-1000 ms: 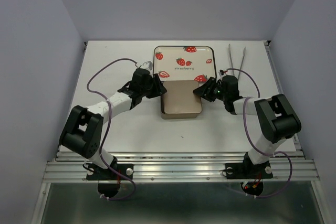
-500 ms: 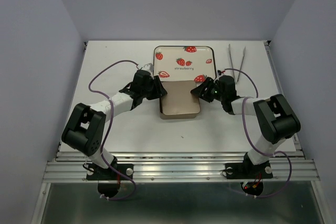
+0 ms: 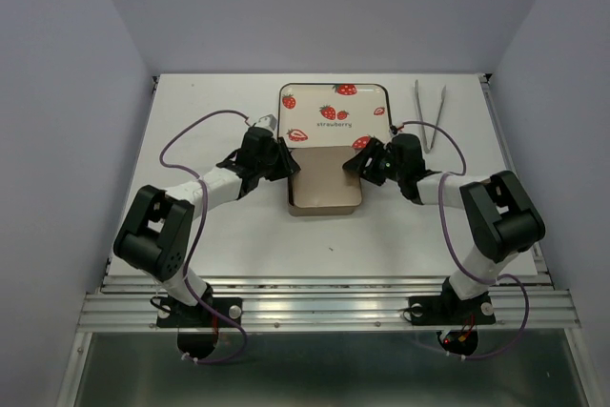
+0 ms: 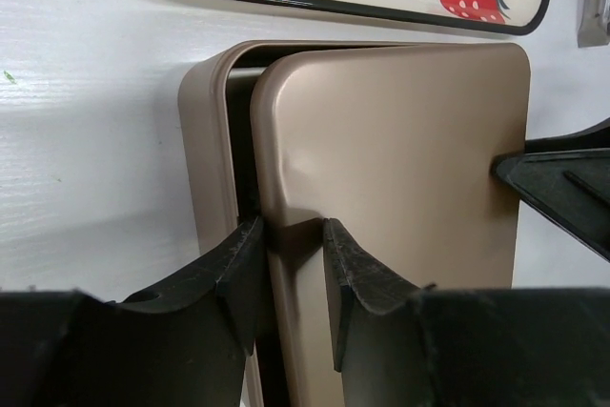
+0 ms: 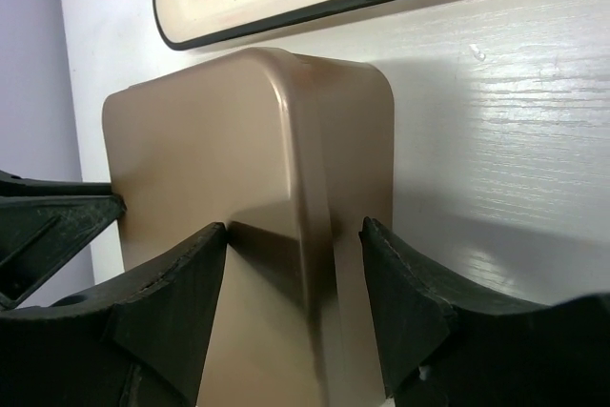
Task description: Pack the cookies
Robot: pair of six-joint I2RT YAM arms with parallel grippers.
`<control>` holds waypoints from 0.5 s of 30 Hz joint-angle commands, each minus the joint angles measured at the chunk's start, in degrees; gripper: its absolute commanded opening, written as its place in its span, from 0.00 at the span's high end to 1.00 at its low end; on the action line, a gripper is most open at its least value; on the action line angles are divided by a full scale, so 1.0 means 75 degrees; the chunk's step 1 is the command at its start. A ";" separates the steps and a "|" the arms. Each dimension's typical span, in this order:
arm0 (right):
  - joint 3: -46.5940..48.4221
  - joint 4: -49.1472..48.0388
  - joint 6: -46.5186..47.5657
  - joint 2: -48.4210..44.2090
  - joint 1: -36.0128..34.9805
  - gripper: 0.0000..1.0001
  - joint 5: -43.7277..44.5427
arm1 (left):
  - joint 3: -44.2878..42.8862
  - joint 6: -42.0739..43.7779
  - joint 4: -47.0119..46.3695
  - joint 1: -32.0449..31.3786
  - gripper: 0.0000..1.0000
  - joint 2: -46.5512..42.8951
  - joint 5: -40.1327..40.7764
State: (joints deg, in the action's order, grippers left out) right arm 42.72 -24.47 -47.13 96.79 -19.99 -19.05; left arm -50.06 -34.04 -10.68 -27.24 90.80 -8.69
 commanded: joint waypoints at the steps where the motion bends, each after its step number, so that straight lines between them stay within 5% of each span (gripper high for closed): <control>1: 0.0397 0.0789 0.0530 -0.0273 -0.0171 0.35 0.0219 | -0.0227 -0.0020 0.0122 -0.0035 0.62 -0.0037 0.0326; 15: 0.1148 0.2464 0.1269 -0.0437 -0.0171 0.34 -0.0132 | -0.0368 -0.0055 0.0345 -0.0035 0.63 -0.0213 0.0619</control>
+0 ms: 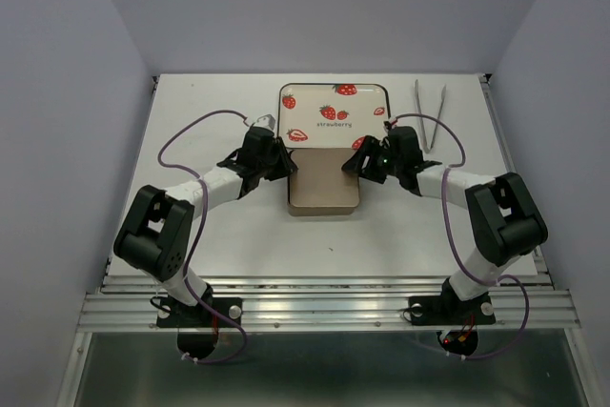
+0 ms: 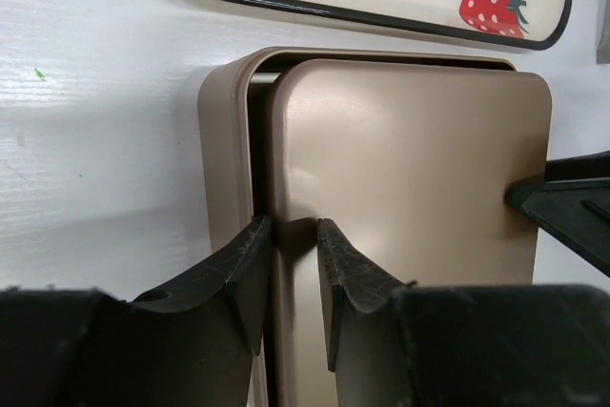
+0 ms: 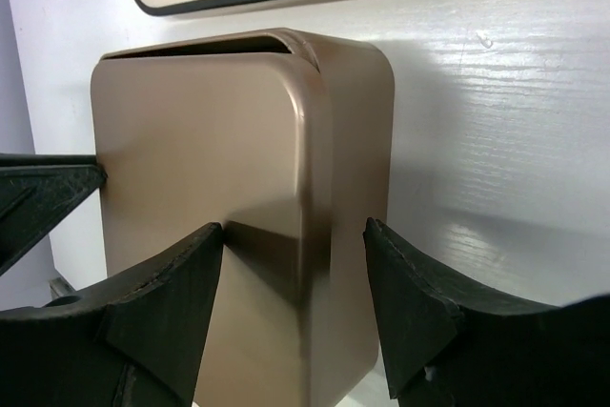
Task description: Pack the cookies
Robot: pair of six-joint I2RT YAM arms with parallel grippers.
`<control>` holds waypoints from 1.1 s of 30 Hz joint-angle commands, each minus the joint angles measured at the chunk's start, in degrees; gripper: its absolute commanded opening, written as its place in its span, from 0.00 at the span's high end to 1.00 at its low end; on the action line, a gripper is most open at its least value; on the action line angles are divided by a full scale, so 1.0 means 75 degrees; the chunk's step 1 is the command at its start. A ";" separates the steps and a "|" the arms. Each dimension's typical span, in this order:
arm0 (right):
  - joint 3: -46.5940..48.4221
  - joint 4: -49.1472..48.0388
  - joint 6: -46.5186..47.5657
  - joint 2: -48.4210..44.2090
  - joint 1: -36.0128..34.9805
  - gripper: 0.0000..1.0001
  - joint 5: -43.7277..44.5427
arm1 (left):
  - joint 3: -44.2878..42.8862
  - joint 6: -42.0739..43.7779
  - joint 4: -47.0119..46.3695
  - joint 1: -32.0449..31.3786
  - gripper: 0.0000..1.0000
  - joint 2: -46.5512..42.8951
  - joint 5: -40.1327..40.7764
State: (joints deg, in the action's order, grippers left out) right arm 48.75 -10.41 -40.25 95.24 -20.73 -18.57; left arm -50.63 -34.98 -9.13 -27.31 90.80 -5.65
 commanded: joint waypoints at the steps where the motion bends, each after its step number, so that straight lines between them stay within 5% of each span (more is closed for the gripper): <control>1: 0.0378 0.0592 0.0386 -0.0242 -0.0072 0.34 -0.0161 | -0.0304 0.0071 0.0139 -0.0027 0.63 -0.0213 0.0237; 33: 0.1691 0.1377 0.1335 0.0332 -0.0283 0.45 0.0999 | -0.0632 0.0164 0.0431 -0.0015 0.63 -0.0330 0.0624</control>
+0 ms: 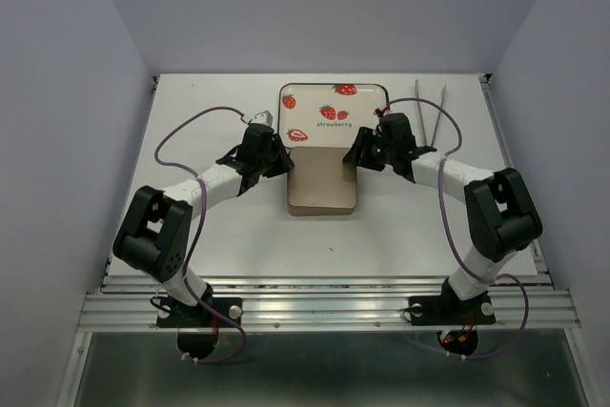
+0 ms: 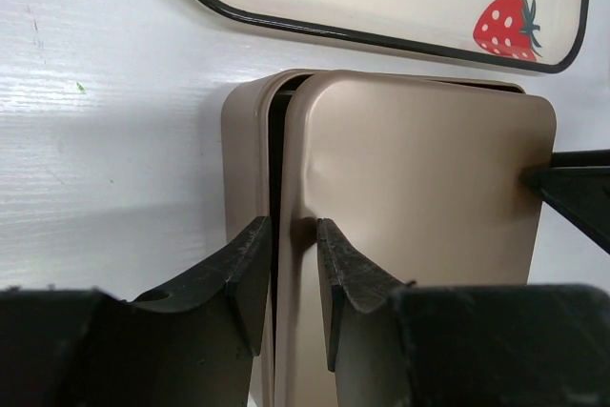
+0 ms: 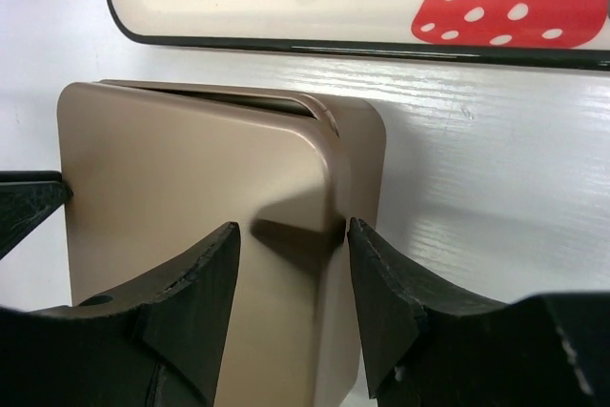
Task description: Pack the cookies
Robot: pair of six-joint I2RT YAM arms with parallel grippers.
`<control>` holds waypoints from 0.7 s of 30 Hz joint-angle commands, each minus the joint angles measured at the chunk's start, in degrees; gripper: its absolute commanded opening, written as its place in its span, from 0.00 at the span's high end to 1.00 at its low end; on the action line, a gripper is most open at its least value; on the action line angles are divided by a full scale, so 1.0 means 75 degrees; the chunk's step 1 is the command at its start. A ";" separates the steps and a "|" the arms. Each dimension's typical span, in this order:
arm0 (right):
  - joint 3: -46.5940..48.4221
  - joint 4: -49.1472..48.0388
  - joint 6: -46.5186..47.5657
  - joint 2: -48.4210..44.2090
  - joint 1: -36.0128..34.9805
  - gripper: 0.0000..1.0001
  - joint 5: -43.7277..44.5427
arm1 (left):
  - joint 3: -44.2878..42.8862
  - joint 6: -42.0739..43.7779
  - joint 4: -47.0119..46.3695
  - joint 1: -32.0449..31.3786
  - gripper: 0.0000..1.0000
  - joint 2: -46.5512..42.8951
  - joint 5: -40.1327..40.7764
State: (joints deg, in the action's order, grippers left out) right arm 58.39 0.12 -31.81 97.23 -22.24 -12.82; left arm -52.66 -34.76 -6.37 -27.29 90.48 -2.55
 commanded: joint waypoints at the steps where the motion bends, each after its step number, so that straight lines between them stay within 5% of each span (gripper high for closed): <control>1: 0.0464 -0.0039 0.0210 0.0125 -0.0082 0.45 0.0175 | -0.0349 0.0135 0.0064 -0.0029 0.63 -0.0298 0.0199; 21: 0.0910 -0.0039 0.0269 0.0466 -0.0152 0.45 0.0326 | -0.0314 0.0123 0.0100 -0.0018 0.61 -0.0391 0.0257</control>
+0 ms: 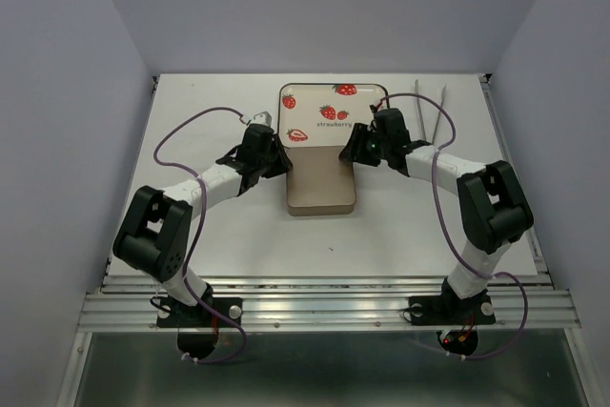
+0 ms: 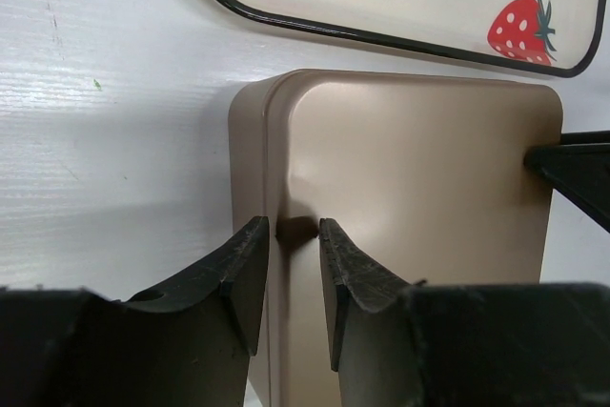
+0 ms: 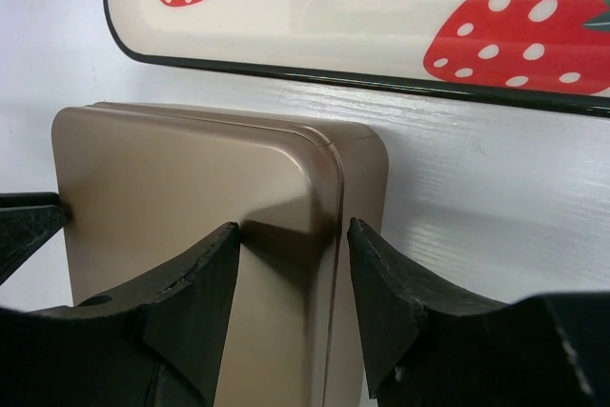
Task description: Pack the cookies
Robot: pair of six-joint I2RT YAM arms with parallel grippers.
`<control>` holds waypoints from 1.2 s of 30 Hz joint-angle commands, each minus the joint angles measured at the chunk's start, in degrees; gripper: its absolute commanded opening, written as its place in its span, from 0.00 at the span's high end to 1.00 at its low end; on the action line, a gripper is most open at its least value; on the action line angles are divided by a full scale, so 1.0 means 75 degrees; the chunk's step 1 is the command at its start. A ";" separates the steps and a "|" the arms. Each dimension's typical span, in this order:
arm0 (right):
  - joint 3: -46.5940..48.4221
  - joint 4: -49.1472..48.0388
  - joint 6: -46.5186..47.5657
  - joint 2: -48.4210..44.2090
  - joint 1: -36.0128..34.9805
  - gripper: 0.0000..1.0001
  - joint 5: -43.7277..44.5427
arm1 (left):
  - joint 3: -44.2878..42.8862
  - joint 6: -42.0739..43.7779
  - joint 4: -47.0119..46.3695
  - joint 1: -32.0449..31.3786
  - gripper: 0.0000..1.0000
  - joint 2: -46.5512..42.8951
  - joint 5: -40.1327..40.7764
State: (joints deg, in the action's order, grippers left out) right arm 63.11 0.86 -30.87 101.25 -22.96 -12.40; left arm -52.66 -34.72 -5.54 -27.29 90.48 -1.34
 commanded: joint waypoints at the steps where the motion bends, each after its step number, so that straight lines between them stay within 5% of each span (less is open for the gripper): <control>1: 0.0280 -0.0139 0.0190 -0.0129 -0.0056 0.44 0.0399 | -0.0314 0.0118 0.0012 -0.0018 0.59 -0.0415 0.0097; 7: 0.0292 0.0248 0.0495 -0.0948 -0.0056 0.39 0.0752 | -0.0419 0.0293 0.0094 -0.0030 0.29 -0.1012 0.0589; 9: 0.0257 0.0272 0.0553 -0.1159 -0.0125 0.42 0.0647 | -0.0466 0.0421 0.0013 -0.0018 0.07 -0.1212 0.0566; 14: 0.0374 0.0248 0.0683 -0.1044 -0.0418 0.63 0.0599 | -0.0654 0.0563 -0.0350 -0.0030 0.01 -0.1130 0.0099; 16: 0.0514 0.0248 0.0648 -0.0821 -0.0419 0.68 0.0704 | -0.0770 0.0575 -0.0479 -0.0041 0.07 -0.0978 -0.0171; 17: 0.0538 0.0202 0.0578 -0.0763 -0.0419 0.72 0.0797 | -0.0817 0.0621 -0.0550 -0.0030 0.15 -0.0769 -0.0393; 18: 0.0538 0.0155 0.0543 -0.0692 -0.0419 0.73 0.0856 | -0.0888 0.0621 -0.0643 -0.0030 0.37 -0.0639 -0.0476; 22: 0.0550 0.0096 0.0390 -0.0341 -0.0419 0.77 0.1173 | -0.1274 0.0657 -0.0691 -0.0041 0.65 0.0238 -0.0816; 36: -0.0340 0.0424 -0.0583 0.0047 -0.0419 0.84 0.2216 | -0.1755 0.0844 -0.0340 -0.0030 0.69 0.1612 -0.0665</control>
State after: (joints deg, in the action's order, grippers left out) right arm 63.68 -1.93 -34.35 102.00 -25.96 -1.23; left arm -63.79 -30.20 -9.50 -27.29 101.91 -7.14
